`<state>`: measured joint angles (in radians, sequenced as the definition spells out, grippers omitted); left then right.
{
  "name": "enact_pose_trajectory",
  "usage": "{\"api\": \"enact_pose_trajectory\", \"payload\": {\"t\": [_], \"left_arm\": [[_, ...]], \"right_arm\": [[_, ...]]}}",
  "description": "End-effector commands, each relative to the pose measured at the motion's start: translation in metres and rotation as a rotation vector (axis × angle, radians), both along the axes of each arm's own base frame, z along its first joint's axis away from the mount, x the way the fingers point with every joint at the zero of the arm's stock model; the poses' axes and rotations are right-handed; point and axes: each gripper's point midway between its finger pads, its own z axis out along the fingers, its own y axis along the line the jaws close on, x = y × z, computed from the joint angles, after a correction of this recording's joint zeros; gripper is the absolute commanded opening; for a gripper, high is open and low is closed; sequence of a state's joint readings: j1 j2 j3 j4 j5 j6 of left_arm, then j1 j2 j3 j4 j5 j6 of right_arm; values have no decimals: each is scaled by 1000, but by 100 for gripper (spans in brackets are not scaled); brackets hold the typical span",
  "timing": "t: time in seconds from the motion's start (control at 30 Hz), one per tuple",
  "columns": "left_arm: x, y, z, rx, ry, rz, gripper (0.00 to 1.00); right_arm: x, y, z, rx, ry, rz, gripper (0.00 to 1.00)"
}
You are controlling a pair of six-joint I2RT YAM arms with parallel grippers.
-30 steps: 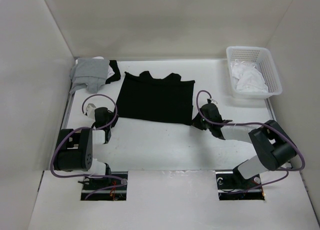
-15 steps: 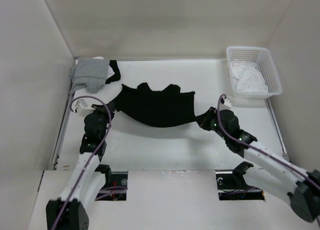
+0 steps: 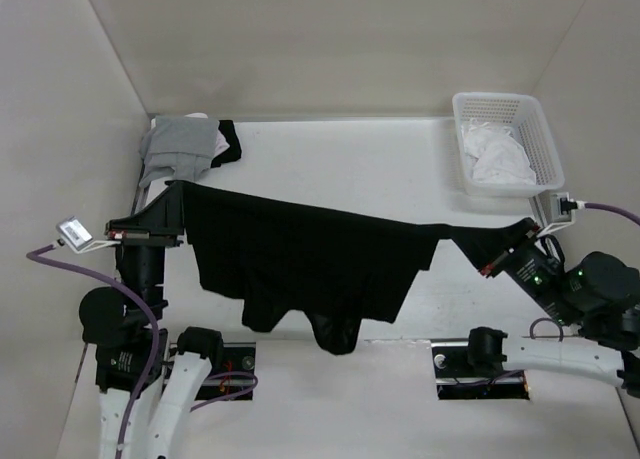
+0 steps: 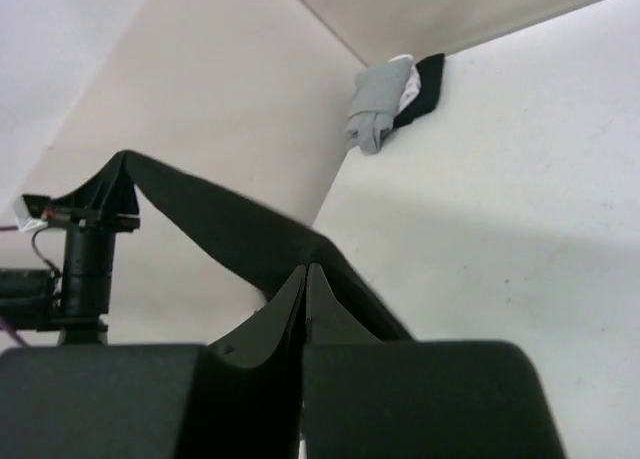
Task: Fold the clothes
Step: Fold the tank top
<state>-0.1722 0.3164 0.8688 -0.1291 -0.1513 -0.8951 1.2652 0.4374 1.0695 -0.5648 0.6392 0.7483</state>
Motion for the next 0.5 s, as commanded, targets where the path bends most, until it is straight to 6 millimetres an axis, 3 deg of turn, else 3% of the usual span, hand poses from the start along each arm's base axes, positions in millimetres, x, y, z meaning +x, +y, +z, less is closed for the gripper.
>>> {"api": "enact_pose_trajectory", "payload": {"t": [0.0, 0.13, 0.23, 0.33, 0.47], "left_arm": [[15, -1, -32, 38, 127, 14, 0], [45, -10, -80, 37, 252, -11, 0], [73, -18, -128, 32, 360, -25, 0], [106, -21, -178, 42, 464, -5, 0], [158, -26, -229, 50, 567, 22, 0]], "right_arm": [[19, -6, -32, -211, 21, -142, 0], [32, 6, -55, -309, 38, -179, 1], [53, 17, -89, -349, 83, -177, 1], [95, 17, -134, -371, 165, -191, 1], [165, 1, -182, -326, 295, -230, 0]]}}
